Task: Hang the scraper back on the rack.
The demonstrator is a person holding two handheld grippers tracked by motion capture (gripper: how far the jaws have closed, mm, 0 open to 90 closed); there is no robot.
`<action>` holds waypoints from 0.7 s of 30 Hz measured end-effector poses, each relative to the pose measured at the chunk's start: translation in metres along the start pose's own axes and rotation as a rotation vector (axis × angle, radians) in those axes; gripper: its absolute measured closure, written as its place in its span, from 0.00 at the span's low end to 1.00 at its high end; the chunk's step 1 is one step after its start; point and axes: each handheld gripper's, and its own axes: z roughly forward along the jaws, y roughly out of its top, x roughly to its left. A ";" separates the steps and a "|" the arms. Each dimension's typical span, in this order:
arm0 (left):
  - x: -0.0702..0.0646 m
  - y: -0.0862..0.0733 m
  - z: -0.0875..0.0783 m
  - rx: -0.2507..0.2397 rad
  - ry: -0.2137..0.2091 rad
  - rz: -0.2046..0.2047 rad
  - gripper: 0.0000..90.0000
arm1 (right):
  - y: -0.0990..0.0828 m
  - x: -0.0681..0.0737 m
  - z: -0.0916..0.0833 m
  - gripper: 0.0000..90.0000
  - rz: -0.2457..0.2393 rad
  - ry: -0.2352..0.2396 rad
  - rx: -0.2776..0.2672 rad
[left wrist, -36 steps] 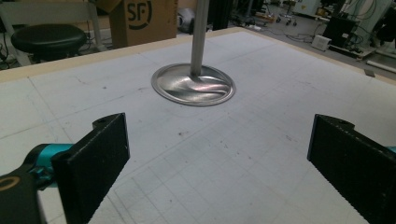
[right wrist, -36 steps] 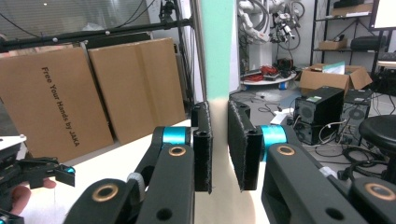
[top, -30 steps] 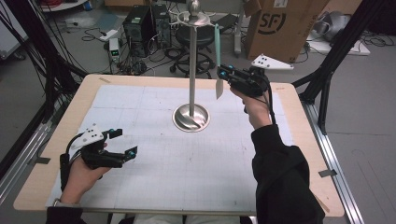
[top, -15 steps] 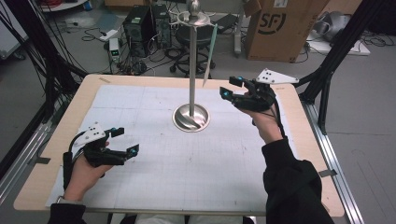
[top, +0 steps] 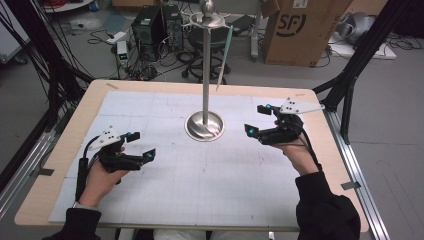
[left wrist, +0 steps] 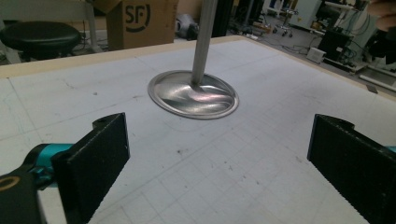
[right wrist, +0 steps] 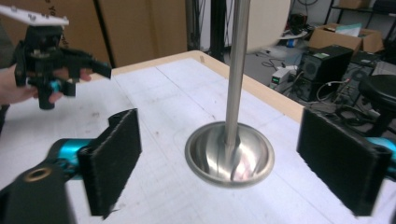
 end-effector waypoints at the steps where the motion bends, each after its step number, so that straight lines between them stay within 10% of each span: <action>1: 0.001 0.001 0.000 -0.005 0.002 -0.002 0.07 | -0.002 0.001 -0.002 0.12 0.005 -0.004 0.004; 21: -0.003 0.005 -0.008 -0.056 -0.011 0.018 0.07 | -0.078 0.004 -0.036 0.01 0.136 -0.097 -0.018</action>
